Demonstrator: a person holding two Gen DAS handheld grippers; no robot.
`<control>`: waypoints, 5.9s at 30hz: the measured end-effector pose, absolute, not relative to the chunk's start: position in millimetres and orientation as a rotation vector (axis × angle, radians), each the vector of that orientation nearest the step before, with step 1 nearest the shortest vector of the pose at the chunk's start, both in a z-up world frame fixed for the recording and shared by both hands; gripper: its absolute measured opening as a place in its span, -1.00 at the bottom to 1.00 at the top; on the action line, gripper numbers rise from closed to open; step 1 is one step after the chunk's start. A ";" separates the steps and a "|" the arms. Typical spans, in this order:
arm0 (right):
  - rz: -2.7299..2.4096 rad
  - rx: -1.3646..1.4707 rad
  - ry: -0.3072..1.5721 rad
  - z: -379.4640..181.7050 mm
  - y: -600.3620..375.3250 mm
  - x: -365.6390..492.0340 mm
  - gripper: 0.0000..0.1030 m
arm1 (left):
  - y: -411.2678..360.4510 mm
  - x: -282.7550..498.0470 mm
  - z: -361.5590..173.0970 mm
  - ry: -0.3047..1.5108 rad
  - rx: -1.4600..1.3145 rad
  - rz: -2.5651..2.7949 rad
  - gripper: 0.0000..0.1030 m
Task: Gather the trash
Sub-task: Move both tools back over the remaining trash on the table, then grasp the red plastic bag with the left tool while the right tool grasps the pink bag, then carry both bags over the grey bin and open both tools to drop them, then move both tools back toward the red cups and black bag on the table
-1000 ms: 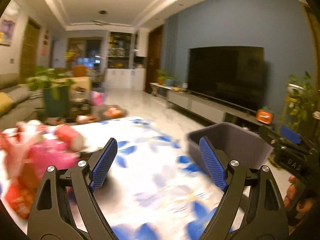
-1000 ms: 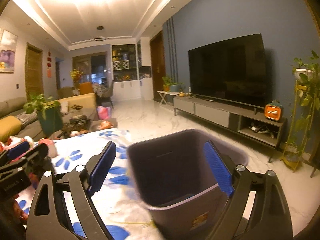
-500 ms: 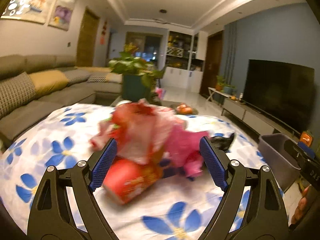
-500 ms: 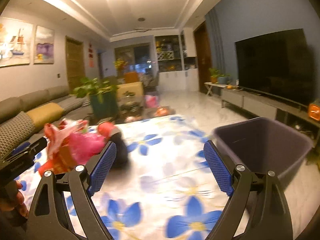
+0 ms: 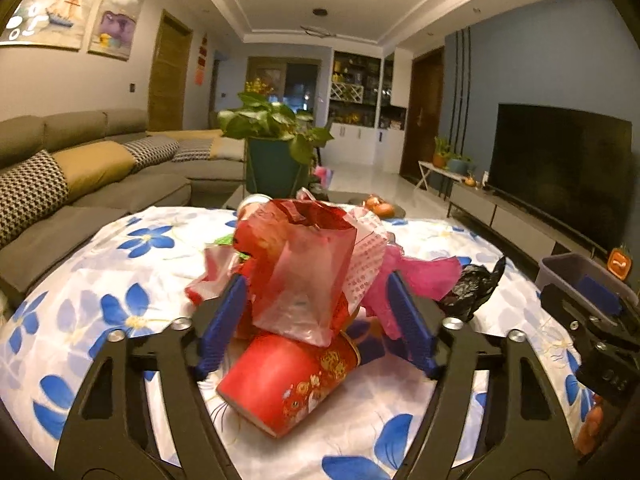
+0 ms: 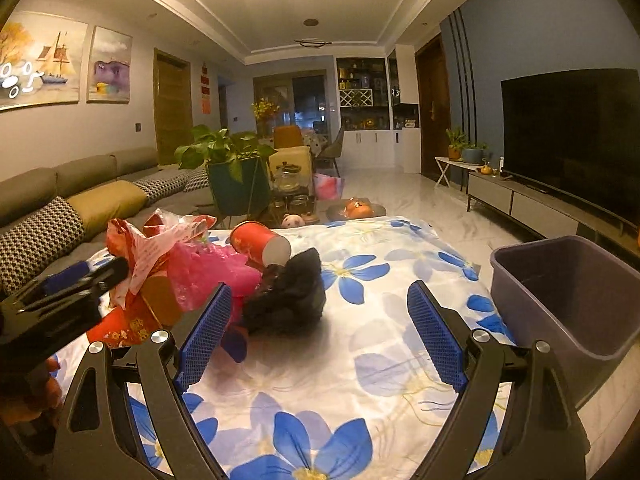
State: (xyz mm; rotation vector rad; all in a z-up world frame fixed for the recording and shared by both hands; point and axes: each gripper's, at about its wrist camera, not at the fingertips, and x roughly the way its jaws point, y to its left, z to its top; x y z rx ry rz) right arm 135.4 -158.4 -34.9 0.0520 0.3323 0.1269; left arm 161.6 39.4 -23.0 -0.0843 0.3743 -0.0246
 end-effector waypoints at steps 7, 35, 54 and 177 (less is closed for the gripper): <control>0.149 0.033 0.334 -34.2 -149.0 146.5 0.67 | 40.5 184.1 -32.5 0.445 -0.092 -0.076 -0.36; 0.289 -0.032 0.380 -36.9 -101.4 179.1 0.15 | 75.7 133.8 -1.6 0.310 -0.197 -0.107 -1.00; 0.387 -0.073 0.368 -32.0 -92.2 169.5 -0.87 | 78.5 117.8 7.6 0.280 -0.193 -0.116 -1.00; -0.086 0.149 0.239 -10.8 -293.9 67.8 0.73 | -36.6 113.3 -17.6 0.343 -0.104 -0.092 0.63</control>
